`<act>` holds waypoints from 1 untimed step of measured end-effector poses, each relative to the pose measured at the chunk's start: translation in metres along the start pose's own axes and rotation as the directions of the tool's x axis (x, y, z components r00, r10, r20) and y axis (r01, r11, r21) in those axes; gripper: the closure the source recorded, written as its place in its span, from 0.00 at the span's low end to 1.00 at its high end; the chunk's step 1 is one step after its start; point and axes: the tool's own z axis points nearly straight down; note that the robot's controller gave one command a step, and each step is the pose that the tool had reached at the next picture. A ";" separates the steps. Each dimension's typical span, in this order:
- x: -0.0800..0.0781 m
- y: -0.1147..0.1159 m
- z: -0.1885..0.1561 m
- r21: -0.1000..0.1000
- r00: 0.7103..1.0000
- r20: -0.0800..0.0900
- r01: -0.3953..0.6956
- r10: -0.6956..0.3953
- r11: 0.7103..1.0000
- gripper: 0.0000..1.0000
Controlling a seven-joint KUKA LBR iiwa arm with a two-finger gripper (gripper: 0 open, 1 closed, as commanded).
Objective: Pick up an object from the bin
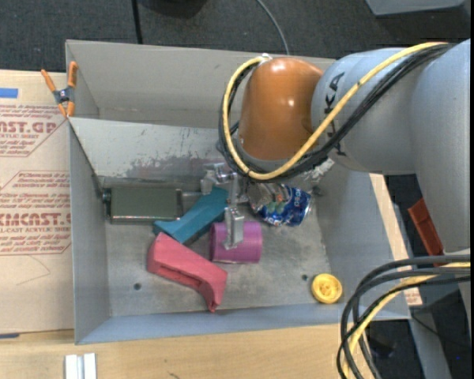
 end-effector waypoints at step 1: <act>-0.001 -0.003 -0.005 0.001 0.999 0.008 0.038 -0.038 0.999 0.00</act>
Offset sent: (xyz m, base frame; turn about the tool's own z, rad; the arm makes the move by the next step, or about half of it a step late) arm -0.0339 -0.0643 -0.0767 0.1260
